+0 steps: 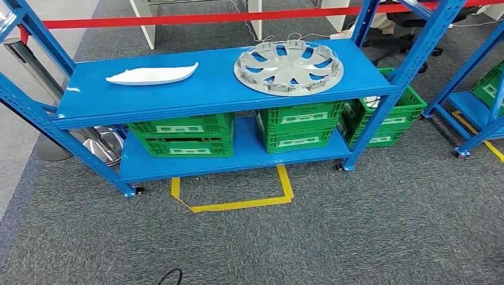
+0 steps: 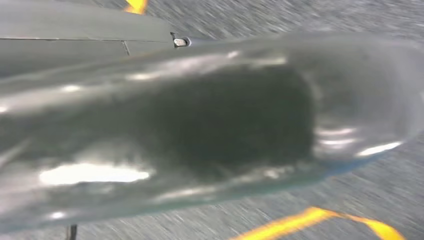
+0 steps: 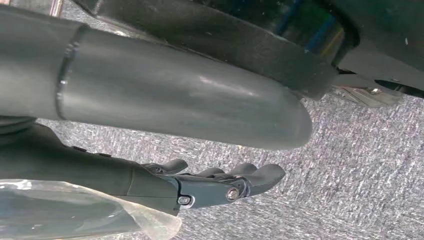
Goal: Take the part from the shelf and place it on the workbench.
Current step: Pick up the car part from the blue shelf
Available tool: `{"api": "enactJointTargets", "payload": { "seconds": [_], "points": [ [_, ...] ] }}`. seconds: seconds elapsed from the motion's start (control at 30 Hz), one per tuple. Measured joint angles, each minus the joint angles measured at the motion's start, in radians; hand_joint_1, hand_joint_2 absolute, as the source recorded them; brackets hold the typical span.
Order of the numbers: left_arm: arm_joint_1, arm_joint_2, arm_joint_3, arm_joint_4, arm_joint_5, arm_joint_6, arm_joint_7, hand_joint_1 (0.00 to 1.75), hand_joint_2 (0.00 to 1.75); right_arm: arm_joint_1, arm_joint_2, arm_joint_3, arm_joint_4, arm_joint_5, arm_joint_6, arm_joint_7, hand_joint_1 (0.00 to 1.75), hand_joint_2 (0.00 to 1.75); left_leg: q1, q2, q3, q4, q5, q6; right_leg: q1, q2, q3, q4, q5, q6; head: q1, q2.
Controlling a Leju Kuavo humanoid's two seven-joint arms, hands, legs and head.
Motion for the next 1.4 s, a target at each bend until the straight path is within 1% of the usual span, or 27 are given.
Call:
{"api": "enactJointTargets", "payload": {
  "seconds": [0.07, 0.13, 0.2, 0.33, 0.53, 0.73, 0.87, 0.9, 0.93, 0.97, 1.0, 1.07, 1.1, 1.13, 1.17, 1.2, 1.23, 1.27, 1.3, 1.33, 1.4],
  "points": [
    [0.001, -0.006, 0.017, -0.029, -0.016, -0.012, -0.005, 0.00, 0.00, 0.000, 0.000, -0.001, 0.001, 0.000, -0.005, -0.002, 0.00, 0.00, 0.000, 0.000, 0.000, 0.000, 0.000, 0.000, 0.000, 0.000, 0.000, 0.000, 0.000, 0.000, 0.000, 0.000],
    [0.007, -0.016, 0.038, -0.091, -0.046, -0.029, -0.015, 0.00, 0.00, 0.000, 0.001, -0.004, 0.004, -0.001, -0.016, -0.007, 0.00, 0.87, 0.000, 0.000, 0.000, 0.000, 0.000, 0.000, 0.000, 0.000, 0.000, 0.000, 0.000, 0.000, 0.000, 0.000],
    [0.015, -0.024, 0.041, -0.156, -0.073, -0.036, -0.025, 0.00, 0.00, 0.000, 0.001, -0.007, 0.007, -0.003, -0.028, -0.012, 0.00, 1.75, 0.000, 0.000, 0.000, 0.000, 0.000, 0.000, 0.000, 0.000, 0.000, 0.000, 0.000, 0.000, 0.000, 0.000],
    [0.034, -0.037, 0.023, -0.276, -0.142, -0.021, -0.047, 0.00, 0.00, -0.001, 0.001, -0.009, 0.015, -0.011, -0.040, -0.008, 0.00, 1.75, 0.000, 0.000, 0.000, 0.000, 0.000, 0.000, 0.000, 0.000, 0.000, 0.000, 0.000, 0.000, 0.000, 0.000],
    [0.068, -0.038, -0.050, -0.433, -0.273, 0.037, -0.082, 0.00, 0.00, -0.001, 0.001, -0.013, 0.018, -0.029, -0.028, 0.016, 0.00, 1.75, 0.000, 0.000, 0.000, 0.001, 0.000, 0.000, 0.000, 0.000, 0.000, 0.000, 0.000, 0.000, 0.000, 0.000],
    [0.088, -0.019, -0.164, -0.579, -0.397, 0.103, -0.101, 0.00, 0.00, -0.016, 0.001, -0.025, 0.018, -0.053, -0.004, 0.032, 0.00, 1.75, -0.002, 0.000, -0.002, 0.009, -0.003, 0.005, -0.001, 0.000, 0.001, -0.001, 0.002, 0.004, 0.000, 0.000],
    [0.088, 0.002, -0.260, -0.671, -0.480, 0.145, -0.106, 0.00, 0.00, -0.032, 0.000, -0.038, 0.018, -0.072, 0.018, 0.044, 0.00, 1.75, -0.001, 0.000, -0.004, 0.011, -0.003, 0.014, -0.001, 0.001, 0.004, -0.005, 0.005, 0.013, -0.001, 0.000],
    [0.088, 0.006, -0.283, -0.693, -0.498, 0.154, -0.106, 0.00, 0.00, -0.036, 0.000, -0.040, 0.018, -0.076, 0.023, 0.046, 0.00, 1.31, 0.002, 0.001, -0.002, 0.004, 0.001, 0.018, -0.001, 0.001, 0.004, -0.007, 0.005, 0.017, -0.001, 0.000],
    [0.088, 0.010, -0.308, -0.716, -0.516, 0.162, -0.106, 0.00, 0.00, -0.039, -0.001, -0.041, 0.018, -0.080, 0.029, 0.048, 0.00, 0.87, 0.006, 0.001, 0.003, -0.006, 0.007, 0.023, 0.000, 0.001, 0.001, -0.001, -0.002, 0.021, 0.001, 0.000],
    [0.088, 0.015, -0.334, -0.739, -0.534, 0.170, -0.106, 0.00, 0.00, -0.041, -0.002, -0.042, 0.018, -0.082, 0.035, 0.050, 0.00, 0.44, 0.009, 0.002, 0.006, -0.016, 0.012, 0.028, 0.001, 0.002, -0.010, 0.021, -0.019, 0.024, 0.003, 0.000],
    [0.090, 0.019, -0.360, -0.762, -0.550, 0.178, -0.106, 0.00, 0.00, -0.042, -0.004, -0.044, 0.018, -0.085, 0.040, 0.050, 0.00, 0.00, 0.013, 0.003, 0.009, -0.023, 0.016, 0.030, 0.001, 0.002, -0.032, 0.066, -0.047, 0.028, 0.005, 0.000],
    [0.097, 0.028, -0.410, -0.807, -0.578, 0.194, -0.106, 0.00, 0.00, -0.045, -0.005, -0.047, 0.018, -0.090, 0.048, 0.052, 0.00, 0.00, 0.013, 0.004, 0.009, -0.024, 0.017, 0.032, -0.001, 0.002, -0.091, 0.194, -0.106, 0.035, 0.008, 0.000],
    [0.102, 0.032, -0.435, -0.828, -0.591, 0.203, -0.105, 0.00, 0.00, -0.047, -0.006, -0.049, 0.018, -0.092, 0.051, 0.054, 0.00, 0.00, 0.013, 0.005, 0.009, -0.023, 0.017, 0.032, -0.003, 0.001, -0.115, 0.243, -0.119, 0.038, 0.008, 0.000],
    [0.108, 0.036, -0.460, -0.849, -0.603, 0.211, -0.105, 0.00, 0.00, -0.048, -0.006, -0.050, 0.018, -0.093, 0.053, 0.056, 0.00, 0.00, 0.013, 0.005, 0.009, -0.023, 0.016, 0.030, -0.004, 0.001, -0.122, 0.258, -0.113, 0.041, 0.008, 0.000],
    [0.114, 0.040, -0.486, -0.869, -0.613, 0.219, -0.105, 0.00, 0.00, -0.049, -0.006, -0.050, 0.017, -0.094, 0.054, 0.058, 0.00, 0.00, 0.015, 0.004, 0.010, -0.021, 0.014, 0.028, -0.006, 0.001, -0.112, 0.235, -0.090, 0.044, 0.008, 0.000],
    [0.119, 0.043, -0.511, -0.889, -0.623, 0.228, -0.104, 0.00, 0.00, -0.049, -0.006, -0.050, 0.017, -0.095, 0.054, 0.059, 0.00, 0.00, 0.016, 0.003, 0.011, -0.018, 0.011, 0.025, -0.010, 0.000, -0.086, 0.179, -0.054, 0.046, 0.008, 0.000],
    [0.124, 0.047, -0.534, -0.910, -0.632, 0.236, -0.104, 0.00, 0.00, -0.050, -0.006, -0.050, 0.017, -0.094, 0.054, 0.061, 0.00, 0.00, 0.017, 0.001, 0.011, -0.013, 0.007, 0.019, -0.013, -0.001, -0.055, 0.114, -0.025, 0.048, 0.008, 0.000],
    [0.129, 0.052, -0.559, -0.934, -0.641, 0.245, -0.104, 0.00, 0.00, -0.051, -0.005, -0.050, 0.016, -0.093, 0.054, 0.062, 0.00, 0.00, 0.016, 0.000, 0.009, -0.005, 0.002, 0.013, -0.014, -0.002, -0.026, 0.056, -0.006, 0.047, 0.009, 0.000],
    [0.135, 0.057, -0.584, -0.960, -0.650, 0.254, -0.104, 0.00, 0.00, -0.052, -0.004, -0.050, 0.015, -0.092, 0.053, 0.065, 0.00, 0.00, 0.015, 0.000, 0.005, 0.002, -0.001, 0.007, -0.014, -0.002, -0.008, 0.021, 0.001, 0.043, 0.009, 0.000],
    [0.140, 0.063, -0.611, -0.987, -0.659, 0.262, -0.104, 0.00, 0.00, -0.054, -0.003, -0.050, 0.015, -0.090, 0.052, 0.070, 0.00, 0.00, 0.013, 0.000, 0.002, 0.007, -0.003, 0.002, -0.012, -0.002, -0.001, 0.007, -0.002, 0.037, 0.009, 0.000],
    [0.148, 0.074, -0.669, -1.038, -0.678, 0.277, -0.104, 0.00, 0.00, -0.055, -0.002, -0.050, 0.013, -0.087, 0.048, 0.081, 0.00, 0.00, 0.012, 0.000, -0.002, 0.011, -0.005, -0.004, -0.011, -0.002, -0.001, 0.008, -0.004, 0.021, 0.006, 0.000]
  ]
}}
